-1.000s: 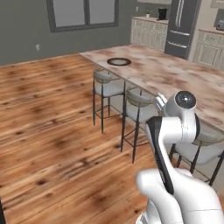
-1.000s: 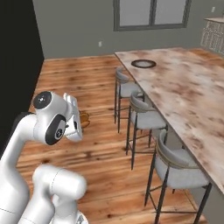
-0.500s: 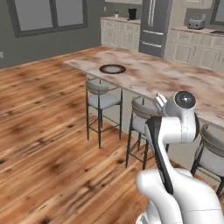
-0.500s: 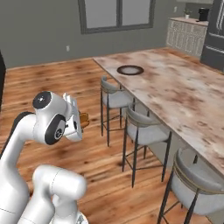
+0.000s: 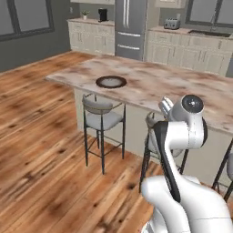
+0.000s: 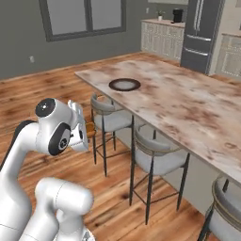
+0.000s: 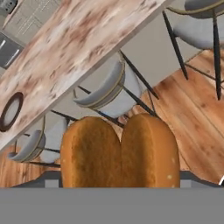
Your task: Move the hot dog bun to the plate on the dining table and place the condiment next to that plate. Then navigate to the fridge and take the sausage and place it on the plate as well.
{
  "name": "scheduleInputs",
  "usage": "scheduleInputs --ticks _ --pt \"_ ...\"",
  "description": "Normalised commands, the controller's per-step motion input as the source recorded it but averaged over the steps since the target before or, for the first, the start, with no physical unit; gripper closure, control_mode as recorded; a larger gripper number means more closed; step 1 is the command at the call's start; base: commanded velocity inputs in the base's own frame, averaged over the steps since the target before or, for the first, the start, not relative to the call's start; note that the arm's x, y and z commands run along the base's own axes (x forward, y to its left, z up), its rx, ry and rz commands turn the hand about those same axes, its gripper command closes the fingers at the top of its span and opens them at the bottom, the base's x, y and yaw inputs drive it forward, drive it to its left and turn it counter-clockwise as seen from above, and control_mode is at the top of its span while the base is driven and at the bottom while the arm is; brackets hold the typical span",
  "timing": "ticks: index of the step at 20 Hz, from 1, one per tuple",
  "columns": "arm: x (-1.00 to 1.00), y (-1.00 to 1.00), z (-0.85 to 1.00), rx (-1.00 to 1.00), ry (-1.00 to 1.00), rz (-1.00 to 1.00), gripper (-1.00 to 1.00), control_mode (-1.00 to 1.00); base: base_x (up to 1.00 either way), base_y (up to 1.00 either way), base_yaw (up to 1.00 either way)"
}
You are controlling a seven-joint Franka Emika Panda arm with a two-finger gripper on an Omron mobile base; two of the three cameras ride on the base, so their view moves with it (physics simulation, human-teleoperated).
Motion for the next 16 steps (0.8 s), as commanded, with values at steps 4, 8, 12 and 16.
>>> scheduleInputs --ticks 4,8,12,16 --pt "0.00 0.00 0.00 0.00 0.00 0.00 1.00 1.00 0.91 1.00 -0.40" --pt "0.00 0.00 0.00 0.00 0.00 0.00 1.00 1.00 0.91 1.00 -0.40" --pt "0.00 0.00 0.00 0.00 0.00 0.00 1.00 1.00 0.92 1.00 -0.41" --pt "0.00 0.00 0.00 0.00 0.00 0.00 1.00 1.00 0.92 0.99 -0.42"
